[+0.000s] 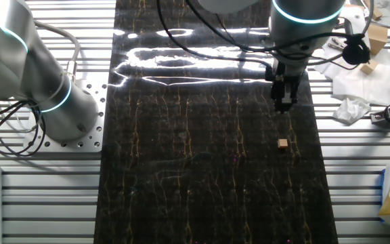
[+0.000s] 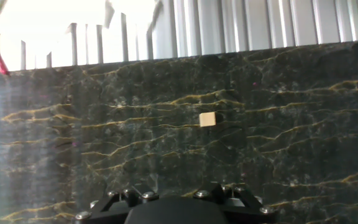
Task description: Hold a small block with the gripper and sweep it from left to right on the table
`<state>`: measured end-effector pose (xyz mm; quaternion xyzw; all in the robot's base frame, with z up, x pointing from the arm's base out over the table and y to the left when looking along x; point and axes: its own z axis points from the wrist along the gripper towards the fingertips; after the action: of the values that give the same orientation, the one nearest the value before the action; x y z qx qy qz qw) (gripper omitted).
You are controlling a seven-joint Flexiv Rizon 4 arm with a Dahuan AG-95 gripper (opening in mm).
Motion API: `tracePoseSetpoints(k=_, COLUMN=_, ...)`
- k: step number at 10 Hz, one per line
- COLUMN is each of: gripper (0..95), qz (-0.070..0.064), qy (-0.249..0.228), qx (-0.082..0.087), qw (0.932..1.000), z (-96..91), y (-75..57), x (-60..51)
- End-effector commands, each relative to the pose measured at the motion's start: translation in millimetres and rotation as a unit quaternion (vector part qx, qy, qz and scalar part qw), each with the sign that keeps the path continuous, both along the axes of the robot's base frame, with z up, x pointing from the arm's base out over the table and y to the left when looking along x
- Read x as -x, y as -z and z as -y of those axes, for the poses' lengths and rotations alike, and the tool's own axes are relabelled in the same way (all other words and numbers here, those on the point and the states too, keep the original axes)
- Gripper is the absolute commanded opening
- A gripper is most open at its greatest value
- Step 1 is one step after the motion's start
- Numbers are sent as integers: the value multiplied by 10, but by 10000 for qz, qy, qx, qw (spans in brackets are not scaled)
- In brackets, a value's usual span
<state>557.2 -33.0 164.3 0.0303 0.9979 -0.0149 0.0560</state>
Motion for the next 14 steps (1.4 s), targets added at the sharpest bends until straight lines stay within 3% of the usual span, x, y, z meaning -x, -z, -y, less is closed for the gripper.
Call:
tracePoseSetpoints(k=1, gripper=380, qz=19, qy=-1, qx=4, qw=10000, z=7, y=11, x=-1)
tracePoseSetpoints(k=14, gripper=380, qz=28, qy=-17, qx=5, qw=10000, z=65, y=109, x=-88)
